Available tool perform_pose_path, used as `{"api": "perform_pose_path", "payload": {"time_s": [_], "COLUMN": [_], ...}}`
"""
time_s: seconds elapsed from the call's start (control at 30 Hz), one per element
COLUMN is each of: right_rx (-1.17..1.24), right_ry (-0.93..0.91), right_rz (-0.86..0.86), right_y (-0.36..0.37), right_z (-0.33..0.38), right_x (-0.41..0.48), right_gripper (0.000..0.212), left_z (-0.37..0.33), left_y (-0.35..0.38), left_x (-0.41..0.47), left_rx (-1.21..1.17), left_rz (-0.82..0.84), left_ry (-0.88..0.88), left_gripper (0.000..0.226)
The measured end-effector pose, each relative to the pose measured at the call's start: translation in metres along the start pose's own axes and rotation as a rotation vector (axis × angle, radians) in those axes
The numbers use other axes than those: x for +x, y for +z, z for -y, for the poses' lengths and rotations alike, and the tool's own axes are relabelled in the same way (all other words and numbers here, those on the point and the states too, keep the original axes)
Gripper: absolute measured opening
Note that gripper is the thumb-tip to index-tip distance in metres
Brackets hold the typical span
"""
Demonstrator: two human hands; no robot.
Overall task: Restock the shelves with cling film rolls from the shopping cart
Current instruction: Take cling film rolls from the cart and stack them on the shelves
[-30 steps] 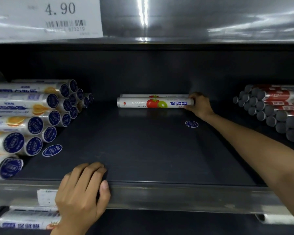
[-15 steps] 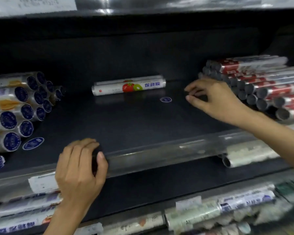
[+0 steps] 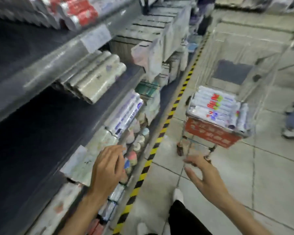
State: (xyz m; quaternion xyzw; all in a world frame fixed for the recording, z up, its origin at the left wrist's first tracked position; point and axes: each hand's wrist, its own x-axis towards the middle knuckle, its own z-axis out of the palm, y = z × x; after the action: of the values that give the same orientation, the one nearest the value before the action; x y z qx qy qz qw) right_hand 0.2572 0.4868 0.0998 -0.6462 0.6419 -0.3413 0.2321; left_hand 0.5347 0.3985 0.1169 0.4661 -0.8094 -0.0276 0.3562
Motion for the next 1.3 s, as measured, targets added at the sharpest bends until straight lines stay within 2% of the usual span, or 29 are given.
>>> {"api": "perform_pose_path", "payload": {"time_s": [0.13,0.23,0.3,0.47,0.57,0.77,0.87,0.93,1.0,1.1,1.2,1.3], "right_rx": [-0.027,-0.009,-0.019,-0.037,-0.052,-0.073,-0.128,-0.187,-0.289,-0.511,-0.695,-0.854], "right_ry": [0.246,0.385,0.446,0.528,0.526,0.545,0.536,0.532,0.488,0.388,0.297,0.200], "right_rz": [-0.090,-0.144,-0.172,-0.215,-0.222,-0.231,-0.176,-0.119,-0.048,0.160,0.351,0.516], "right_y": [-0.017,-0.038,-0.059,-0.118,-0.149,-0.185,-0.194,-0.200,-0.203,-0.202,-0.199,-0.195], "right_z": [-0.073,-0.122,-0.151,-0.222,-0.255,-0.316,-0.351,-0.374,-0.399,-0.445,-0.483,-0.504], "right_x": [-0.046,-0.059,-0.057,-0.028,0.000,0.071,0.116,0.148,0.184,0.229,0.254,0.264], "right_gripper": [0.033,0.028,0.024,0.022,0.032,0.038,0.038,0.040,0.031,0.032,0.038,0.045], "left_z": [-0.018,-0.035,-0.053,-0.107,-0.129,-0.167,-0.179,-0.191,-0.206,-0.227,-0.242,-0.245], "left_y": [0.089,0.143,0.175,0.249,0.292,0.388,0.448,0.489,0.533,0.605,0.670,0.717], "left_x": [-0.001,0.013,0.033,0.090,0.126,0.198,0.230,0.247,0.264,0.281,0.291,0.292], "left_rx": [-0.165,-0.240,-0.270,-0.262,-0.289,-0.376,-0.407,-0.427,-0.454,-0.487,-0.522,-0.482], "left_rz": [0.348,0.483,0.518,0.570,0.642,0.666,0.745,0.815,0.921,1.041,1.200,1.318], "left_ry": [0.014,-0.029,-0.065,-0.018,0.009,0.155,0.135,0.052,-0.062,-0.240,-0.468,-0.538], "left_gripper": [0.056,0.066,0.069,0.067,0.063,0.035,0.037,0.042,0.035,0.029,0.038,0.047]}}
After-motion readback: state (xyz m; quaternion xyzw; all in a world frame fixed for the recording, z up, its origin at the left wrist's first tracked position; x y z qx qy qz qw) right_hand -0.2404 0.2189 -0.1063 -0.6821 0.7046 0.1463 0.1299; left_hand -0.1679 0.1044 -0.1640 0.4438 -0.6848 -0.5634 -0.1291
